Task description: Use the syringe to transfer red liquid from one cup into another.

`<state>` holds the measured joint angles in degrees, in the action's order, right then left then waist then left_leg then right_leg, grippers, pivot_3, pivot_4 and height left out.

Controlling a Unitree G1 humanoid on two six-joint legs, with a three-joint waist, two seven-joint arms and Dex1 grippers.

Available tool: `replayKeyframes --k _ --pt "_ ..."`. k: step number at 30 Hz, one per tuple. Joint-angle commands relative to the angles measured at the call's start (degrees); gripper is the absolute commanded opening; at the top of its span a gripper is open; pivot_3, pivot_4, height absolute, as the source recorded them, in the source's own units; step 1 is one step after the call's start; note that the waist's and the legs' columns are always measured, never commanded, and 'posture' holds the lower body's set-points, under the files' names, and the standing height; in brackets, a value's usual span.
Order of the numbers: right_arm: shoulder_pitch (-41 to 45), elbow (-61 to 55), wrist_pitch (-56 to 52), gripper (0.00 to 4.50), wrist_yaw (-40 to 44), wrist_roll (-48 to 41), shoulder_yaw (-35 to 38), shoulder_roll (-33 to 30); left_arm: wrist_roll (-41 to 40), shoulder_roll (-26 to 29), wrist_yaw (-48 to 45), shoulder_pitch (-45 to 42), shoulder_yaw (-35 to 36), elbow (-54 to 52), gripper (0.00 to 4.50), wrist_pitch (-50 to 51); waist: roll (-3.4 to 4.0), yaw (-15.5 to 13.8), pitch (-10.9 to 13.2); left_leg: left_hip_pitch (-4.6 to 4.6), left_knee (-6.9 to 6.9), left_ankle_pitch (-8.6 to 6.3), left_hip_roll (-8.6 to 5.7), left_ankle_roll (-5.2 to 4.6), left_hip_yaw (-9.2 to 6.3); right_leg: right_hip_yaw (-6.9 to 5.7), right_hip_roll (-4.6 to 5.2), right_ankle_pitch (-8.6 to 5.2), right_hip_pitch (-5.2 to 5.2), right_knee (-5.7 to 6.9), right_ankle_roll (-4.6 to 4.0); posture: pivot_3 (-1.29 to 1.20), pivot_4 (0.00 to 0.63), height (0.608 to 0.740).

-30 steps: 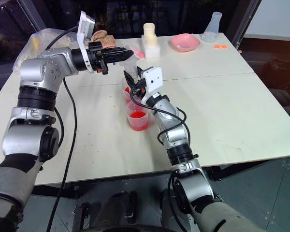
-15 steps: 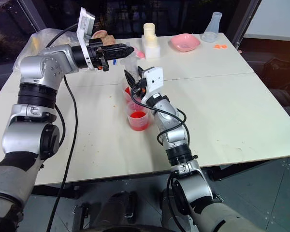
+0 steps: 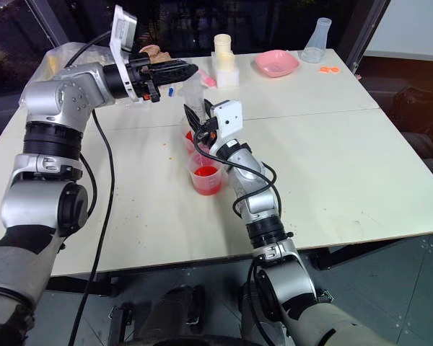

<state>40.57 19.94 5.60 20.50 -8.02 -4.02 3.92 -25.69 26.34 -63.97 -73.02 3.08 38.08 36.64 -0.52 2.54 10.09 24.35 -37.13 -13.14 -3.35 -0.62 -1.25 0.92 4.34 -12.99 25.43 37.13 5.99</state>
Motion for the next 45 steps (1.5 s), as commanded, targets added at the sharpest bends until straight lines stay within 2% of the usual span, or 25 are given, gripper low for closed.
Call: replayKeyframes --k 1,32,36,41,45 --pt "-0.5 0.3 0.5 1.38 2.3 0.7 -3.2 1.6 -1.2 1.5 2.4 -5.0 4.5 -2.0 0.03 -3.6 0.00 0.0 0.0 0.00 0.00 0.00 0.00 0.00 0.00 0.00 0.00 0.00 0.00 0.00 0.00 0.00 0.150 0.740" --pt "2.2 2.2 2.2 1.38 1.7 0.6 -1.4 0.4 -1.7 1.5 2.4 -4.4 4.6 -2.4 0.03 0.4 0.00 0.0 0.0 0.00 0.00 0.00 0.00 0.00 0.00 0.00 0.00 0.00 0.00 0.01 0.00 0.00 0.150 0.740" --pt "3.9 3.1 3.1 1.38 1.1 0.8 -0.6 0.1 -1.1 1.7 2.3 -3.5 3.8 -3.0 1.32 0.7 0.00 0.0 0.0 0.00 0.01 0.00 0.00 0.00 0.00 0.00 0.00 0.00 0.01 0.01 0.00 0.00 0.150 0.740" --pt "5.6 4.1 4.8 1.38 0.1 1.4 0.1 -0.5 -0.8 1.9 1.6 -2.5 3.4 -4.7 2.46 0.4 0.00 0.0 0.0 0.00 0.00 0.00 0.00 0.00 -0.01 0.00 0.00 0.00 0.01 0.01 0.00 0.00 0.150 0.740" --pt "7.1 5.1 5.9 1.38 -0.7 1.7 0.9 -1.0 -0.7 2.2 1.6 -2.2 3.6 -5.1 2.46 0.7 0.00 0.0 0.0 0.00 0.00 0.00 0.00 0.01 -0.01 0.00 0.00 0.00 0.01 0.01 0.00 0.00 0.150 0.740"
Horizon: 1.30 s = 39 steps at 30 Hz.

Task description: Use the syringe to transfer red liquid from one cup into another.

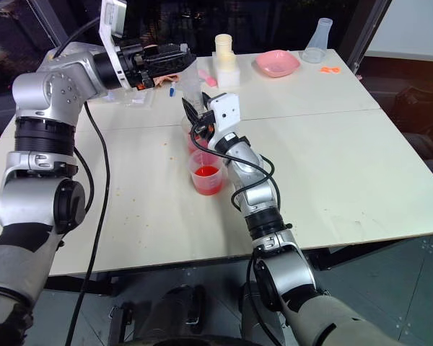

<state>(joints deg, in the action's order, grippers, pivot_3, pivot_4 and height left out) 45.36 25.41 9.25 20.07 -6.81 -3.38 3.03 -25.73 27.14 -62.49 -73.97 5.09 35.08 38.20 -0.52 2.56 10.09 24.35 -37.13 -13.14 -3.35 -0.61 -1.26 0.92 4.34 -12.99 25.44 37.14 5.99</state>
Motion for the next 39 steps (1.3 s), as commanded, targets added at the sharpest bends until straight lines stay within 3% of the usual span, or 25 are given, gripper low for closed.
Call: replayKeyframes --k 1,15,21,29,35,39 --pt "2.6 -0.1 2.5 1.38 -0.5 0.6 0.4 -0.2 -0.7 1.5 0.0 -1.1 1.6 -2.3 2.46 -0.8 0.00 0.0 0.0 0.00 0.00 0.00 0.00 0.00 0.00 0.00 0.00 0.00 0.00 0.00 0.00 0.00 0.150 0.740" --pt "8.0 1.4 4.4 1.38 -3.2 0.2 3.5 -2.5 -1.5 8.7 1.6 5.2 4.3 -6.1 2.46 2.6 0.00 0.1 0.0 0.00 0.01 0.00 0.01 0.01 -0.03 0.00 0.00 0.00 0.02 0.03 0.00 0.00 0.150 0.740" --pt "7.4 -12.0 -5.3 1.38 -3.1 -2.3 2.9 -2.7 -1.1 12.2 3.3 6.8 6.5 -4.8 2.46 0.6 0.00 -0.1 0.0 0.01 0.01 0.00 0.01 0.01 -0.05 -0.01 0.03 0.00 0.04 0.03 0.00 0.00 0.150 0.740" --pt "0.5 -37.3 -28.1 1.38 -3.1 -9.2 0.3 -4.4 0.3 7.8 4.1 1.8 5.6 3.3 2.46 -5.2 -0.03 -0.8 0.0 0.04 -0.05 0.00 -0.04 -0.01 -0.12 -0.10 0.09 0.00 -0.03 0.01 0.00 0.00 0.150 0.740" --pt "-5.0 -47.6 -39.8 1.38 -4.2 -13.1 -0.1 -5.8 1.0 2.7 3.4 -0.7 4.5 6.9 2.46 -7.4 -0.03 -0.8 0.0 0.04 -0.06 -0.01 -0.04 -0.03 -0.10 -0.10 0.07 0.00 -0.03 0.01 0.00 0.00 0.150 0.740" --pt "-8.6 -50.1 -41.9 1.38 -4.2 -13.6 -0.5 -6.9 0.6 1.8 2.0 -2.1 4.5 6.1 2.46 -6.0 -0.04 -0.3 0.0 0.05 -0.06 -0.01 -0.04 -0.04 -0.09 -0.10 0.06 0.00 -0.03 0.01 0.00 0.00 0.150 0.740"
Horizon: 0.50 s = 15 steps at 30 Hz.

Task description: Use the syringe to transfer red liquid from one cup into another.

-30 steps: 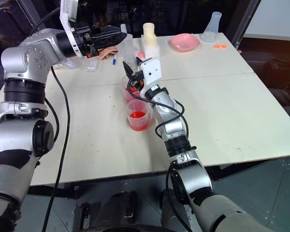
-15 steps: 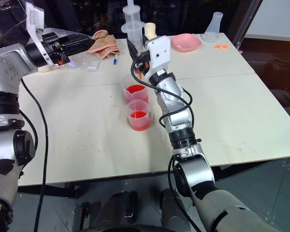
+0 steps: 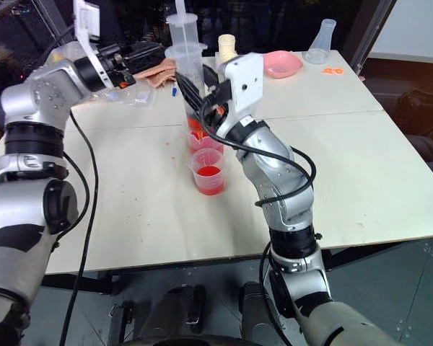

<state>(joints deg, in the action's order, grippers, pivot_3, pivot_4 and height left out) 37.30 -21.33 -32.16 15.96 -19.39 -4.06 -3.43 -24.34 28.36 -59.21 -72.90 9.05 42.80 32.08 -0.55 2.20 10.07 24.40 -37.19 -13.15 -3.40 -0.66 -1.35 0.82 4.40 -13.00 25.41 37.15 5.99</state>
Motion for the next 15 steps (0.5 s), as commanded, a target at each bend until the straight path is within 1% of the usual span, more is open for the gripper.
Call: replayKeyframes --k 1,8,15 --pt "-1.2 -3.0 -0.5 1.38 0.0 -1.0 0.2 -0.5 -1.2 0.6 -1.6 -3.5 0.7 -1.9 2.46 0.7 -0.01 0.2 0.0 0.00 0.00 0.00 0.00 0.00 0.00 0.00 -0.01 0.00 0.00 0.00 0.00 0.00 0.150 0.740" --pt "-3.6 -1.1 2.0 1.38 1.2 -0.6 0.1 -0.7 -2.6 1.2 -3.0 -2.7 0.9 -5.2 2.46 5.7 -0.01 0.3 0.0 -0.01 0.00 0.00 0.02 0.00 0.00 0.00 -0.05 0.00 -0.01 0.01 0.01 0.00 0.150 0.740" --pt "-4.4 -0.7 4.2 1.38 2.3 0.1 -1.1 -0.9 -5.7 2.1 -4.0 -0.4 0.9 -11.8 2.46 12.4 -0.01 0.2 0.0 -0.01 -0.01 0.00 0.03 0.00 -0.01 0.01 -0.05 0.00 -0.01 0.00 0.01 0.00 0.150 0.740"
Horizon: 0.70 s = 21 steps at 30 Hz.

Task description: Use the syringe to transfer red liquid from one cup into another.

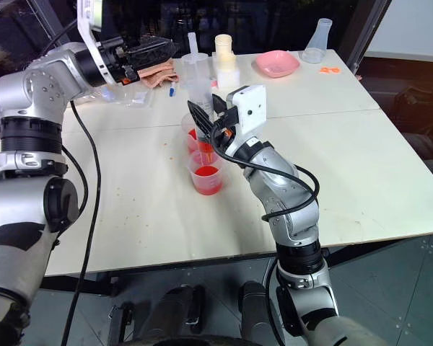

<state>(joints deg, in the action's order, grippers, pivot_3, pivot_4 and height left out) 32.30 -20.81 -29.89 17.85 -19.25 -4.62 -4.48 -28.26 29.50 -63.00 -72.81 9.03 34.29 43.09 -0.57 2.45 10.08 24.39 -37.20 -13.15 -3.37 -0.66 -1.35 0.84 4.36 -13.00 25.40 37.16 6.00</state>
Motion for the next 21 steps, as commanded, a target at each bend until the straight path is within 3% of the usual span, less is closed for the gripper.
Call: replayKeyframes --k 1,21 --pt "0.6 -1.1 2.1 1.38 0.5 0.1 -0.6 0.2 -1.8 1.0 -0.1 -0.4 1.0 -3.6 2.46 1.7 0.00 0.0 0.0 0.00 -0.01 0.00 0.00 0.00 0.00 0.00 0.00 0.00 0.00 0.00 0.00 0.00 0.150 0.740" --pt "0.2 1.1 4.9 1.38 2.4 1.4 -1.9 -1.3 -6.4 3.3 -1.4 1.0 0.8 -8.6 2.46 9.3 0.00 -0.1 0.0 -0.01 -0.01 0.00 0.00 0.01 0.00 0.02 0.00 0.00 0.00 0.01 0.00 0.00 0.150 0.740"
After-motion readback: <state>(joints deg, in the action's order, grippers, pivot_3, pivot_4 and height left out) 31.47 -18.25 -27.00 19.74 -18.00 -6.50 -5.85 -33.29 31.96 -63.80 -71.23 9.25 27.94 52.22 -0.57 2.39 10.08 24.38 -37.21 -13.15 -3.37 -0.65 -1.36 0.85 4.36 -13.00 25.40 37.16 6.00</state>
